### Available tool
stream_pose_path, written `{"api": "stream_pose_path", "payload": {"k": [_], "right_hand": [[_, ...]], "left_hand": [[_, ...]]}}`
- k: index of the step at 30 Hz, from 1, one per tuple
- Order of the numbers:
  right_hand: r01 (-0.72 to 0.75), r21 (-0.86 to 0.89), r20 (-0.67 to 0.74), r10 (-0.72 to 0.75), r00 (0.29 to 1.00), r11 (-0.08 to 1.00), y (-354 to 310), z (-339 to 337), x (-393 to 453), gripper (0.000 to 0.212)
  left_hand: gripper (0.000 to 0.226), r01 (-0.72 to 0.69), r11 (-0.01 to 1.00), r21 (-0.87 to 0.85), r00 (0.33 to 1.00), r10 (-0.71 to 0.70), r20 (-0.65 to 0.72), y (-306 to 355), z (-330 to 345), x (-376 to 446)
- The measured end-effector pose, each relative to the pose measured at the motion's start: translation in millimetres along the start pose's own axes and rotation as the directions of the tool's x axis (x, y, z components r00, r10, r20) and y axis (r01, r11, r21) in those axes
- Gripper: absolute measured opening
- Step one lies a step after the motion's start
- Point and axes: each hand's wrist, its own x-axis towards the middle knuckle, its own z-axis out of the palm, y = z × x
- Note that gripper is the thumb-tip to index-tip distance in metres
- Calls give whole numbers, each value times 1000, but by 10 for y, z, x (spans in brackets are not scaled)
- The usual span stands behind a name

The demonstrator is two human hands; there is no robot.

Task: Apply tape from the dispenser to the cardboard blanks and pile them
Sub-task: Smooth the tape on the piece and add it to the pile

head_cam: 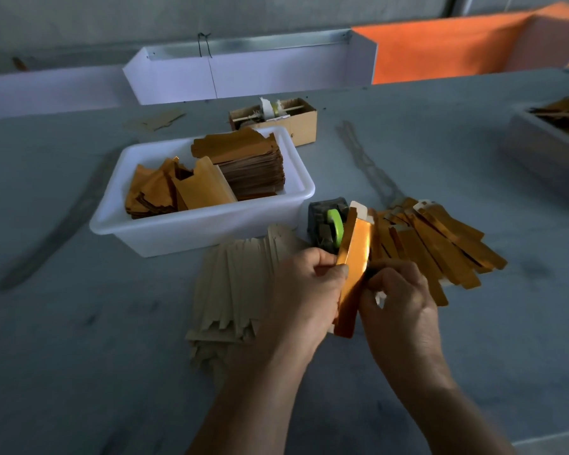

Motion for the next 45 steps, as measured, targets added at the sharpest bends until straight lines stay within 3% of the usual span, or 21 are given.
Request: {"api": "stream_pose_path", "payload": {"k": [4,6,9,11,14,16,23,32,38,45], "right_hand": [[27,59,-20,-25,999,998,-58,-146,-15,16],[0,170,11,-2,1000,986,-57,-273,3,14],[-116,514,219,2,976,850,-140,-510,44,5],[-121,575,336,-98,937,809,-201,-611,66,9],[-74,551,406,-190,894,831,-249,-625,96,15],[-40,521,399,-202,894,853,-261,-602,107,12],[48,358,383,-194,903,933,-256,-570,77,41],[-25,297,364,-89,927,955,-312,-561,59,54],[61,203,296,-120,948,977,-353,-531,34,50],[79,29,225,-83,971,996,-405,-512,-4,45]], "left_hand": [[7,63,996,-66,997,-61,40,50,-53,-12],[5,102,987,-121,994,-97,53,59,-100,-15],[8,151,963,-222,987,-137,78,66,-150,-61],[10,201,926,-318,977,-168,128,76,-174,-103],[7,213,923,-322,972,-167,166,67,-202,-151],[4,211,930,-303,970,-160,184,74,-214,-184],[6,225,909,-350,957,-139,254,83,-236,-250],[17,289,879,-379,905,-122,407,112,-318,-252],[16,201,927,-318,962,-125,243,55,-252,-295],[23,-8,983,-184,999,17,49,10,-141,-361]]}}
